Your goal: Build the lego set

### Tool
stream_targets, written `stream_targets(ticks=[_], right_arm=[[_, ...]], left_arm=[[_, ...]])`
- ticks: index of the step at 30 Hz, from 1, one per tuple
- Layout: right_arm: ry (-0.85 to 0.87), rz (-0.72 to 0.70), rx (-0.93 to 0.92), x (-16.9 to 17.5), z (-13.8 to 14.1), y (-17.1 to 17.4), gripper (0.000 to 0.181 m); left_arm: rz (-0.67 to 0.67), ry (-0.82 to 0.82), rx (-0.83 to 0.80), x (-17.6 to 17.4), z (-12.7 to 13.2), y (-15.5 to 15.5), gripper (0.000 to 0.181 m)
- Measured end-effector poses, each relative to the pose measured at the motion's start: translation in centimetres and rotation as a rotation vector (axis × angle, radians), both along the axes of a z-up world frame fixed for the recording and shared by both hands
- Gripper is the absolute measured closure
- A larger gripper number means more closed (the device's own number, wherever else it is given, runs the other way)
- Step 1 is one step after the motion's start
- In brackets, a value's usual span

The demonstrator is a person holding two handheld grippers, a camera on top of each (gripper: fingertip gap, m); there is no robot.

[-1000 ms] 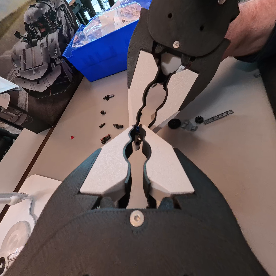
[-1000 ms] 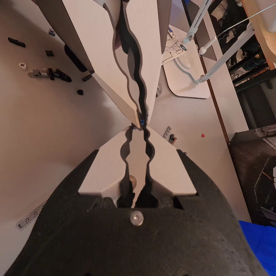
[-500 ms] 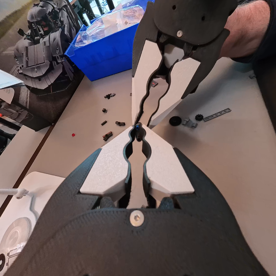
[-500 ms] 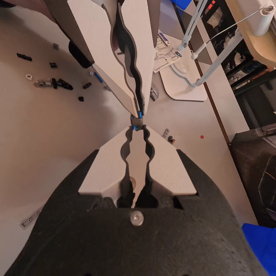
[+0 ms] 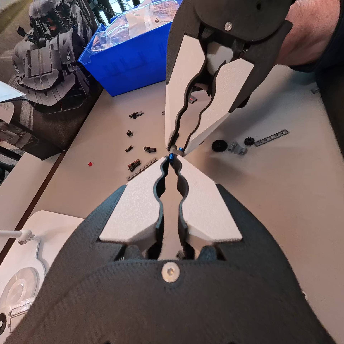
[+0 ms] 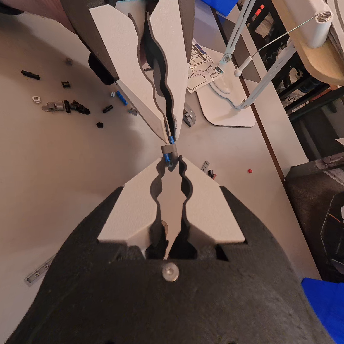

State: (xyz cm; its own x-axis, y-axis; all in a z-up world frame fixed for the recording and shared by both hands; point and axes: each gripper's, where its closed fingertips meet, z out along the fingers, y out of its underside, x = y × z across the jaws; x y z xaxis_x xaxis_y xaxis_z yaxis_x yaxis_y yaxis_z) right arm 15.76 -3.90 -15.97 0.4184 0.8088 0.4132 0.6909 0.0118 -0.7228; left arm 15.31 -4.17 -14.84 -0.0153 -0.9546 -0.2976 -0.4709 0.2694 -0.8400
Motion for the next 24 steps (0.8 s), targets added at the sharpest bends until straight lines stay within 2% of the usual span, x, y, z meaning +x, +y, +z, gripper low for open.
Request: stream_targets(ticks=[24], right_arm=[[-0.029, -0.004, 0.012, 0.14, -0.21, 0.07, 0.168]], left_arm=[[-0.014, 0.014, 0.004, -0.08, -0.20, -0.16, 0.179]])
